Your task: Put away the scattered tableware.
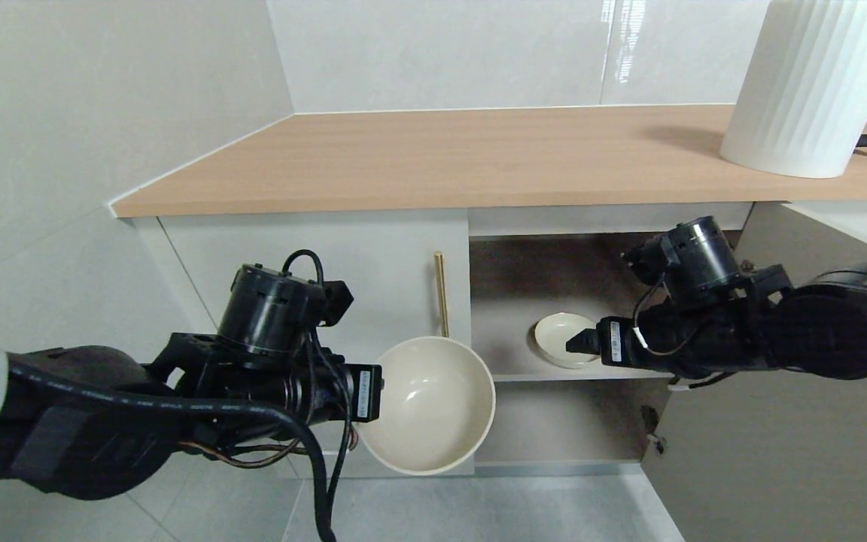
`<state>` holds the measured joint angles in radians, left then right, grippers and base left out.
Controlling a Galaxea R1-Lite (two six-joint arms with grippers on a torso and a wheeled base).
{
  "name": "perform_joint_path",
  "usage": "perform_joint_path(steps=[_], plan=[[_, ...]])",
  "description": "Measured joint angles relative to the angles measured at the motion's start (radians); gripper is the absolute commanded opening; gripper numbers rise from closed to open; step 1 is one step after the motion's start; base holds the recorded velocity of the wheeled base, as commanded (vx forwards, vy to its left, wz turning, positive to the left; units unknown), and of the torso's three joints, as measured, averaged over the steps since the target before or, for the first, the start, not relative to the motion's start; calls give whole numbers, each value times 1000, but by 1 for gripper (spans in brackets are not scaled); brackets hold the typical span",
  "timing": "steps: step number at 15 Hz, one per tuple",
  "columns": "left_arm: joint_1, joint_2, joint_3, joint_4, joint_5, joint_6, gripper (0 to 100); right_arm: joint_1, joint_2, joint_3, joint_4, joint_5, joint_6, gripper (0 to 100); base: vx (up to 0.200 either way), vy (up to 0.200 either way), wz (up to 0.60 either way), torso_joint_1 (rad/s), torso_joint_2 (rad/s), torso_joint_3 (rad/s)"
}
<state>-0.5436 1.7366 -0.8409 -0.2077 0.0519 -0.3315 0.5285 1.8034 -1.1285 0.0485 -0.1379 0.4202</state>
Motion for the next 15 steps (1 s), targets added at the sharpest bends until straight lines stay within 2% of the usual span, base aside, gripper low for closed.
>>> perform_joint_path(steps=[3,6,10,15], plan=[[-64,58,-8,1,9,34,0,145,-120,22,142,3,-16,100,0,0,0,0,0,0],[-113,104,-21,1,54,37,0,244,-143,25,185,-11,-20,100,0,0,0,0,0,0],[-142,120,-22,-6,83,33,0,300,-79,24,181,-30,-17,100,0,0,0,0,0,0],[-173,115,-13,-6,116,33,0,323,24,18,129,-74,-9,100,0,0,0,0,0,0]])
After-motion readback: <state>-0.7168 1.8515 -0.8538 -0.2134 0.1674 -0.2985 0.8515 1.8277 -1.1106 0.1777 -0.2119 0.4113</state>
